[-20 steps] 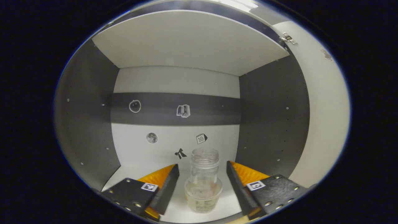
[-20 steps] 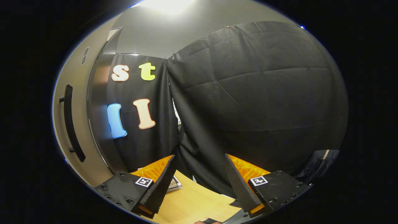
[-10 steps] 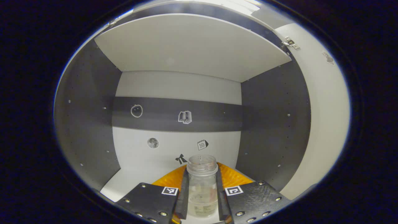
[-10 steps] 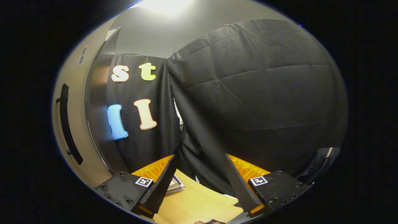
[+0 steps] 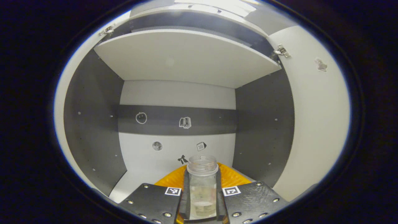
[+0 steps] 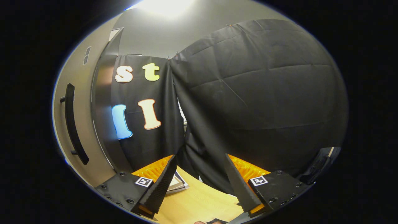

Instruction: Grasp the bottle in the cabinet with the left hand and place it on the coaster, then close the right door with the right hand and the left door with the left hand.

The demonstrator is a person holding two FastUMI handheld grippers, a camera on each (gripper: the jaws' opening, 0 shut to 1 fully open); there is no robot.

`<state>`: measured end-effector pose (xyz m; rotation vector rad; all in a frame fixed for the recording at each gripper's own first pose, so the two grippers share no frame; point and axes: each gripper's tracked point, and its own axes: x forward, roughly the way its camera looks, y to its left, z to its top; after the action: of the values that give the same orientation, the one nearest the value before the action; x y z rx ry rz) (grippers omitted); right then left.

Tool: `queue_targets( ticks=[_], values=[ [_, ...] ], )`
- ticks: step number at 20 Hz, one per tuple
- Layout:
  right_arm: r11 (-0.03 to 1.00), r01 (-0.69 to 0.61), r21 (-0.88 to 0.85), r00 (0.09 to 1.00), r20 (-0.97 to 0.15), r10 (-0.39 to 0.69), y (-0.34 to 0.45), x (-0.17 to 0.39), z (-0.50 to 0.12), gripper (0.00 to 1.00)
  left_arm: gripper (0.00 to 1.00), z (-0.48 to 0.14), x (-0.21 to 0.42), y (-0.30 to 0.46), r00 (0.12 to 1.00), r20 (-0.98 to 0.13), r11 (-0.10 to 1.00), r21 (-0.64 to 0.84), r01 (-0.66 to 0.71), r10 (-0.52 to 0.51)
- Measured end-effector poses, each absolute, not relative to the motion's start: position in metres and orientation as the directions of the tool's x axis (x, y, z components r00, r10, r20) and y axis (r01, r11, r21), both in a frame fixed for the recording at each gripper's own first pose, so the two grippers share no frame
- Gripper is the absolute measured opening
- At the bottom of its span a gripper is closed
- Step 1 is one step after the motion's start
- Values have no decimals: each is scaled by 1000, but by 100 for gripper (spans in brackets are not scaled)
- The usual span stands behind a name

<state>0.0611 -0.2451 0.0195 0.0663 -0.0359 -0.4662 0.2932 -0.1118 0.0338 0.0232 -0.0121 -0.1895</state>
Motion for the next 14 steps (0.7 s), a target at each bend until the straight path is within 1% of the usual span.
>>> queue_targets(
  ticks=[3,5,8,13,14],
  values=[
    [891,449,74,892,28,-452,-243,54,25,92,33,48,264,-116,970,23,971,21,240,-240],
    [891,447,76,892,31,-450,-240,50,28,92,33,52,246,-117,964,9,964,18,265,-266],
    [895,440,71,896,36,-443,-232,46,32,92,33,44,226,-121,951,-25,951,19,310,-309],
    [902,429,53,902,39,-431,-216,38,41,92,33,18,184,-123,928,-81,932,-26,363,-363],
    [903,426,48,903,43,-428,-212,36,42,92,39,13,178,-125,921,-88,925,-42,377,-379]
  ],
)
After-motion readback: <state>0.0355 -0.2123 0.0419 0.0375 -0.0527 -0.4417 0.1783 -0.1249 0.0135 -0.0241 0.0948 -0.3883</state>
